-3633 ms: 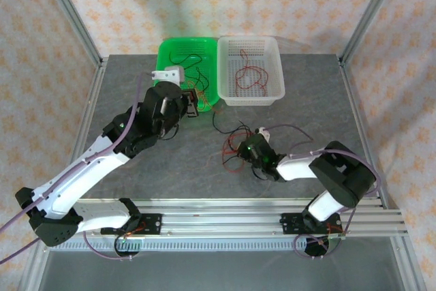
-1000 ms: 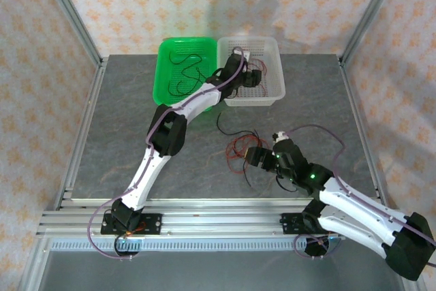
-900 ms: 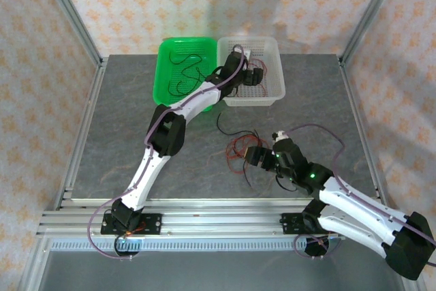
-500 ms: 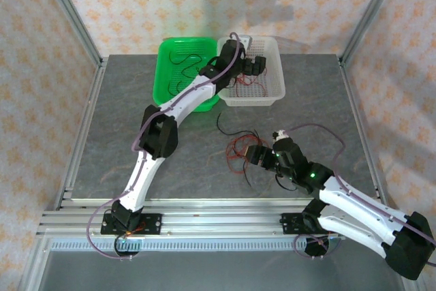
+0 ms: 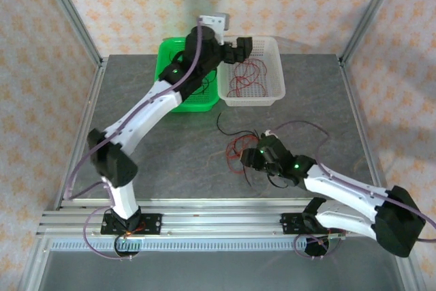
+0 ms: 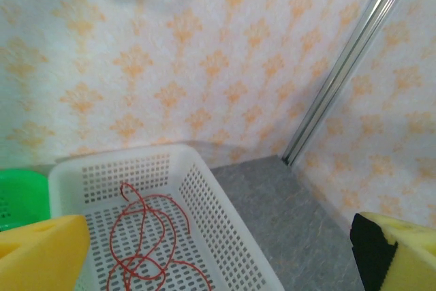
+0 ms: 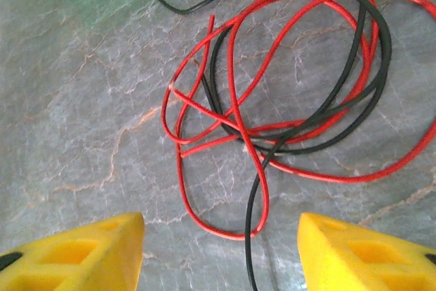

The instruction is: Untangle the cables

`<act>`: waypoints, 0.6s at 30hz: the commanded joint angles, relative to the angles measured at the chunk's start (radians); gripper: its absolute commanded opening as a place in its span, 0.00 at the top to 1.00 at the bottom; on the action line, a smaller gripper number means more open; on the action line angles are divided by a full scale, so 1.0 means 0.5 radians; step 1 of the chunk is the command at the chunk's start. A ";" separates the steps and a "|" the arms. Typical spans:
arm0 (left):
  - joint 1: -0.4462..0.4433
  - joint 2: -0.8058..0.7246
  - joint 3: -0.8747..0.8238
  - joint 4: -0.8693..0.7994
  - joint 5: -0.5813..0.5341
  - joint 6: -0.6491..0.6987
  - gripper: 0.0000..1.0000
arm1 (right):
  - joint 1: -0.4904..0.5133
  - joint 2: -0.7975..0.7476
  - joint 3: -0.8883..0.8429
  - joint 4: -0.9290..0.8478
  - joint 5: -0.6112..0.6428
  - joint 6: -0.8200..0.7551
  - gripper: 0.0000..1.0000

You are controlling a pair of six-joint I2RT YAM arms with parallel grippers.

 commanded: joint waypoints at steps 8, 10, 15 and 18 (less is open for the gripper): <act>-0.028 -0.563 -0.847 0.109 -0.097 -0.188 0.02 | -0.011 0.477 0.323 0.036 0.335 -0.090 0.54; -0.034 -0.646 -0.960 0.132 -0.093 -0.219 0.02 | -0.031 0.559 0.355 0.059 0.346 -0.101 0.58; -0.046 -0.786 -1.132 0.156 -0.105 -0.276 0.02 | -0.078 0.737 0.429 0.121 0.348 -0.140 0.65; -0.051 -0.850 -1.221 0.178 -0.117 -0.309 0.02 | -0.102 0.848 0.491 0.138 0.350 -0.171 0.67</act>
